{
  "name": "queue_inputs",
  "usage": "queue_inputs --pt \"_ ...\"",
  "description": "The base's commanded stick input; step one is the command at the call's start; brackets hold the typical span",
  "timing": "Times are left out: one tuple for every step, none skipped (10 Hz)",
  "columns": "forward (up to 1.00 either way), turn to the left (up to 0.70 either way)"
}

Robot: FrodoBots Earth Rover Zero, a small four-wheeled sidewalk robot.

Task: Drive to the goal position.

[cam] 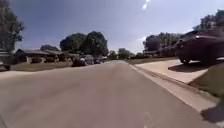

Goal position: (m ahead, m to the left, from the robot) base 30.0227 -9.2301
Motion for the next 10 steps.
queue_inputs --pt "0.70 0.00" --pt "0.70 0.00" --pt "0.70 0.00" --pt "0.70 0.00" --pt "0.70 -0.08" --pt "0.70 -0.35" --pt "0.70 -0.35" --pt "0.70 0.00" --pt "0.70 0.00" --pt "0.70 0.00"
